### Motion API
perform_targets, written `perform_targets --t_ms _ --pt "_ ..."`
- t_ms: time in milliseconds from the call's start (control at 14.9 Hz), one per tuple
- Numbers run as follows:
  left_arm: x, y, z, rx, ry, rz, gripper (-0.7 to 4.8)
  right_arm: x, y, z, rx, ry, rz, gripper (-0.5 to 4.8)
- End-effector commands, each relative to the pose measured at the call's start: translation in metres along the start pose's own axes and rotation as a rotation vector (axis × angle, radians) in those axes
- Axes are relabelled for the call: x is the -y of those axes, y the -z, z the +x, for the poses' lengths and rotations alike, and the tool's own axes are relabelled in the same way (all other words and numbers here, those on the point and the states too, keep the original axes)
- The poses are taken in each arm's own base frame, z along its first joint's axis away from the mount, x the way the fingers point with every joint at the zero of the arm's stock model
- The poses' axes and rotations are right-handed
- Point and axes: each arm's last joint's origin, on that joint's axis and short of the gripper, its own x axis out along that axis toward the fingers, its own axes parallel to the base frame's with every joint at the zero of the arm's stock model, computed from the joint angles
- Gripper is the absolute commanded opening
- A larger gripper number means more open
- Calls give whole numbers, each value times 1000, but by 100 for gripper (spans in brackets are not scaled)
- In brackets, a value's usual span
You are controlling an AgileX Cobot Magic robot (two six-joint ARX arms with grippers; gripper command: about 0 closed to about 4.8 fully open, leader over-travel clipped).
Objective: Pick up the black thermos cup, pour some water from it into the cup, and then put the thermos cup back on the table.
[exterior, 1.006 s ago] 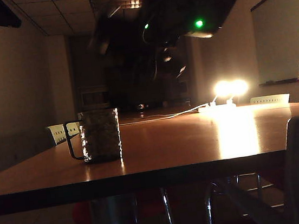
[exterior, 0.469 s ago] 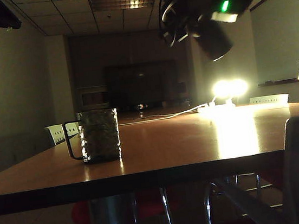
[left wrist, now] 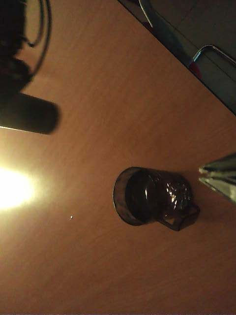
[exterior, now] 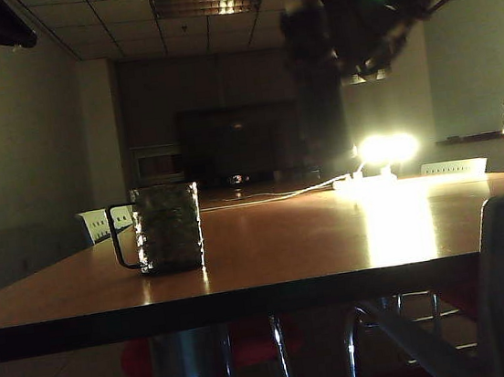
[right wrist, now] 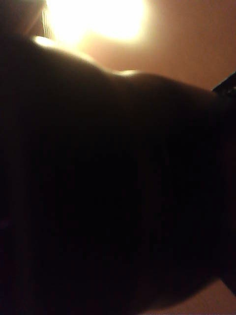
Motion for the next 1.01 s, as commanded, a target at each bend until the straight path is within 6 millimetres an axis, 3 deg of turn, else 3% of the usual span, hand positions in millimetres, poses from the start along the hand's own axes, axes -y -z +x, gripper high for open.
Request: perform_targets --t_ms 67,402,604,872,1006 --pt "1 -3 -1 18 8 4 -7 12 1 -1 39 -7 51 171" --pt "1 -4 -1 22 7 5 -7 26 47 16 1 36 118 171" --pt "0 -4 -1 24 6 7 -7 26 52 19 -10 -25 132 171" --pt "0 -4 -1 28 6 9 -7 25 74 29 -56 -40 139 176" --pt "0 -4 -1 28 6 9 -7 25 79 31 -68 -39 139 224"
